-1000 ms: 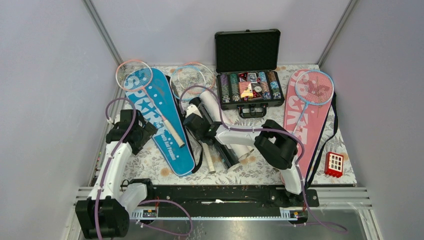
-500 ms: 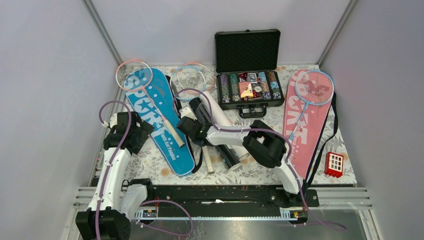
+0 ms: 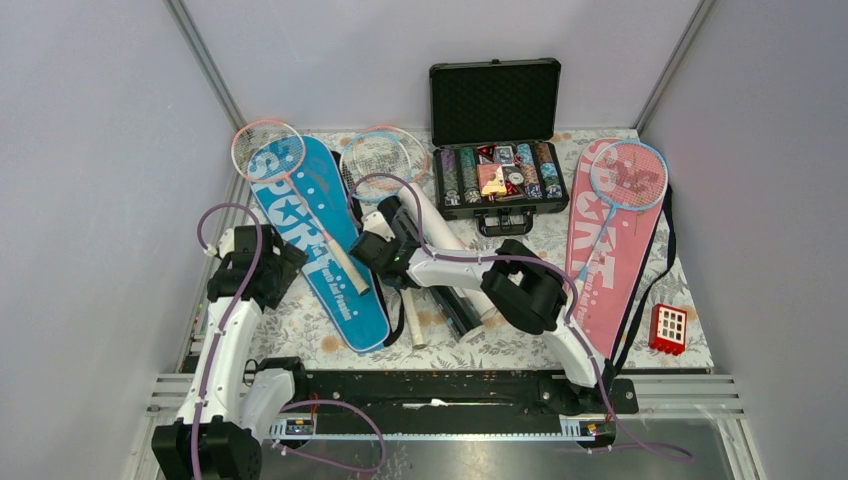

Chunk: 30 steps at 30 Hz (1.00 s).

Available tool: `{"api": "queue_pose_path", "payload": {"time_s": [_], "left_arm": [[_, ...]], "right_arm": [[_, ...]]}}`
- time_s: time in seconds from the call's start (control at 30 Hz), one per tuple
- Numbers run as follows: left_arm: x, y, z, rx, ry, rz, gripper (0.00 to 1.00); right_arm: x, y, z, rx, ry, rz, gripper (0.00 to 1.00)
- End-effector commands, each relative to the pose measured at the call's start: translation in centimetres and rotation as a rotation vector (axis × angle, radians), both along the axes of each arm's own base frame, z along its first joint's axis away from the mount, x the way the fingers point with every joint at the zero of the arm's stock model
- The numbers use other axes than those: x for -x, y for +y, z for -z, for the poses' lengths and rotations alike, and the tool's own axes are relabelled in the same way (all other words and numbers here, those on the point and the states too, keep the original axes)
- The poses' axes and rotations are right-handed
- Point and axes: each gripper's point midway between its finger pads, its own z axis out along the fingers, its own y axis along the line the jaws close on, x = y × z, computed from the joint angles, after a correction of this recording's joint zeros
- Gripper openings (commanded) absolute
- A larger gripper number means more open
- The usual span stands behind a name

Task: Pack up the badminton gear
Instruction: Pick up the racket from the center of the board.

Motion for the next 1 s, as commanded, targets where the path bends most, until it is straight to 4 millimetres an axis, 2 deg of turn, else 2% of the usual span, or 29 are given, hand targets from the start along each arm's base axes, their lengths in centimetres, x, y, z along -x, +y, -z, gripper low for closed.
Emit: {"api": "queue_pose_path", "payload": {"time_s": [0.0, 0.1, 0.23, 0.43, 0.53, 0.67, 0.8, 0.97], "left_arm": [[-0.6, 0.4, -1.3, -0.02, -0.069, 0.002, 0.8], [-0.5, 0.1, -1.2, -0.012, -0.075, 0.013, 0.78], [-0.8, -0.5, -1.3, 0.007, -0.095, 0.049, 0.75], [-1.6, -0.9, -1.5, -0.012, -0.086, 0.133, 0.74], [-2.1, -1.2, -1.4, -0.019, -0.055, 0.184, 0.77], [-3.3, -2.7, -1.5, 0.036, -0.067, 0.269, 0.81], [-5.0, -4.7, -2.6, 0.11, -0.179, 0.348, 0.83], [-7.5, -6.4, -4.0, 0.183, -0.34, 0.395, 0.87]], "right_arm": [[1.2, -1.0, 1.2, 0.026, 0.076, -0.005, 0.3], [1.1, -0.3, 0.8, 0.019, 0.079, -0.04, 0.17], [0.5, 0.8, -1.7, -0.042, 0.031, -0.066, 0.0], [-0.7, 2.4, -6.5, -0.146, -0.044, -0.055, 0.0], [-1.4, 3.3, -8.4, -0.189, -0.07, -0.041, 0.0], [-1.8, 3.8, -10.2, -0.253, -0.071, -0.002, 0.0], [-1.7, 4.0, -11.8, -0.369, -0.019, 0.048, 0.0], [0.0, 4.5, -12.3, -0.498, 0.069, 0.064, 0.0]]}}
